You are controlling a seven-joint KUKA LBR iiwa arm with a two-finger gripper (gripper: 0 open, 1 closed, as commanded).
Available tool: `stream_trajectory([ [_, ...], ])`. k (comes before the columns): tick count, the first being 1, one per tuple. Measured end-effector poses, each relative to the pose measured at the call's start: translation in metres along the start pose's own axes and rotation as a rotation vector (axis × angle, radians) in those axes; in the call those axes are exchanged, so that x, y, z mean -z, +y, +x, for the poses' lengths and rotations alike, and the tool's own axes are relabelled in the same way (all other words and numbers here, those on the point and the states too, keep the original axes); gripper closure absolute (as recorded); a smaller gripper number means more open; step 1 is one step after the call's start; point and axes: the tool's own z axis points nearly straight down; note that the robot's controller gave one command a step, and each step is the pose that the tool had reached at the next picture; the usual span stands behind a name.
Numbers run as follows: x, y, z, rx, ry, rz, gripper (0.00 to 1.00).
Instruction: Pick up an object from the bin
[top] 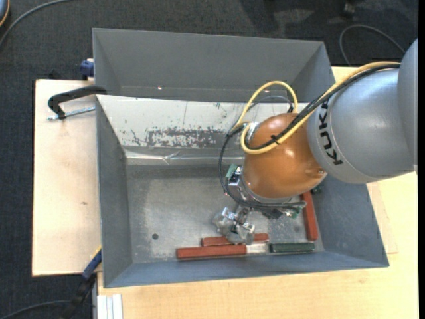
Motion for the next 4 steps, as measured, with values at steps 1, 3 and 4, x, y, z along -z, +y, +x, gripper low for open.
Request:
stream_trajectory([
  [1,0.064,-0.022,0.011,-0.29,-0.006,0.006,1.0],
  [3,-0.004,-0.075,0.041,0.048,0.001,0.0,0.0],
  [4,-0.004,-0.061,0.025,0.174,0.0,0.0,0.0],
])
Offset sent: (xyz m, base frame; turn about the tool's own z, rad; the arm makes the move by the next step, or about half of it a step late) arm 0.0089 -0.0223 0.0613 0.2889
